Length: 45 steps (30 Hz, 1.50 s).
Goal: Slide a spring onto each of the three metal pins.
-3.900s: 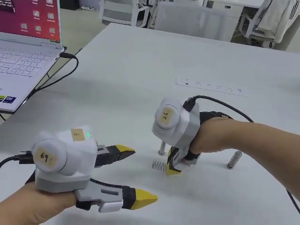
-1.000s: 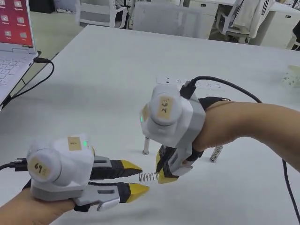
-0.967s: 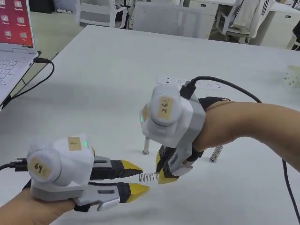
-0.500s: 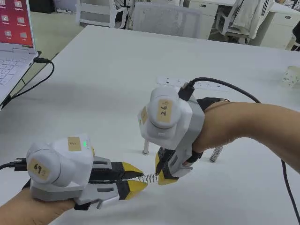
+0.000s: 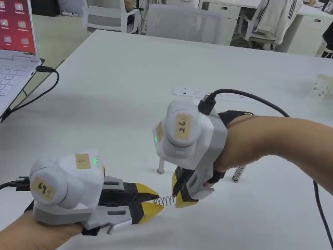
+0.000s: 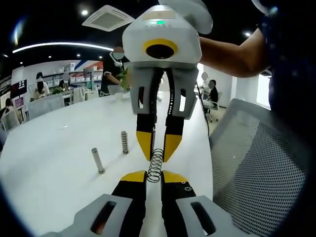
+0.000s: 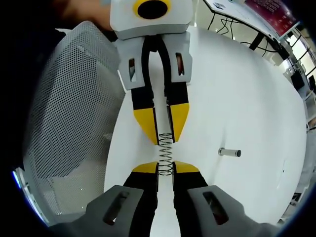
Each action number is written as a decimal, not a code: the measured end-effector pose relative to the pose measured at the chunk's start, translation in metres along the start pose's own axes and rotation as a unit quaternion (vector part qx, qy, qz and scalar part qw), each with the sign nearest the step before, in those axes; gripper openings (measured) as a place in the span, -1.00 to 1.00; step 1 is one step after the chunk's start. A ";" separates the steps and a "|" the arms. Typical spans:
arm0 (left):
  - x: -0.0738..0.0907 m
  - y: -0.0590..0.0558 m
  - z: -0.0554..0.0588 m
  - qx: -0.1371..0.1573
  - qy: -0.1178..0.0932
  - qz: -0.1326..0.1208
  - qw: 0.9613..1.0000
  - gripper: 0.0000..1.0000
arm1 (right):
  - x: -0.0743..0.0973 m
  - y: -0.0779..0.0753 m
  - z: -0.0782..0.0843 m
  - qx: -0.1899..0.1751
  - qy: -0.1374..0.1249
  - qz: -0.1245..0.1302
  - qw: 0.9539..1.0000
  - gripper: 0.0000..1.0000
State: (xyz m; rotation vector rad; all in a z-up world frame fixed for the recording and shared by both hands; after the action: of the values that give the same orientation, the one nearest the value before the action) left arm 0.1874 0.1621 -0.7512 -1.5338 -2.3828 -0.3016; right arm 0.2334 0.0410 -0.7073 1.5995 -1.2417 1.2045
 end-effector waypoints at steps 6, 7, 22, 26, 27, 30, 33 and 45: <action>0.001 -0.001 -0.001 0.006 0.001 0.003 1.000 -0.95 | 0.000 0.002 0.000 -0.004 0.000 -0.002 1.000 -0.84; 0.001 -0.001 0.000 0.006 0.001 0.003 1.000 -0.95 | 0.000 0.002 0.000 -0.003 0.000 -0.002 1.000 -0.84; 0.004 -0.002 -0.004 0.015 -0.010 0.004 1.000 -0.96 | -0.007 0.003 0.002 -0.013 0.002 -0.006 1.000 -0.82; 0.005 -0.001 -0.006 0.015 -0.013 0.003 1.000 -0.95 | -0.008 0.002 0.004 -0.018 -0.001 -0.008 1.000 -0.81; 0.005 -0.001 -0.006 0.015 -0.015 0.003 1.000 -0.95 | -0.009 0.001 0.005 -0.020 -0.001 -0.008 1.000 -0.81; 0.006 -0.001 -0.007 0.016 -0.017 0.003 1.000 -0.95 | -0.010 0.001 0.006 -0.024 -0.003 -0.009 1.000 -0.81; 0.006 -0.001 -0.007 0.016 -0.019 0.002 1.000 -0.95 | -0.010 0.001 0.007 -0.027 -0.005 -0.009 1.000 -0.81; 0.007 0.000 -0.006 0.018 -0.018 -0.001 1.000 -0.95 | -0.008 -0.001 0.007 -0.030 -0.013 -0.004 0.999 -0.82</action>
State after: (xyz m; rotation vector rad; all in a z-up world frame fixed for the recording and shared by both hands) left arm 0.1858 0.1658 -0.7432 -1.5335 -2.4032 -0.2319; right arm 0.2351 0.0362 -0.7171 1.5792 -1.2738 1.1347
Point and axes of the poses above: the centre of the closed fingertips' face, and the gripper's own axes: x roughly backward along the fingers, y roughly to its left, z roughly out of its underside, the point moved 10 cm from there along x, roughly backward along the fingers, and after that the axes turned 3 degrees about -x, right-handed, at the moved point
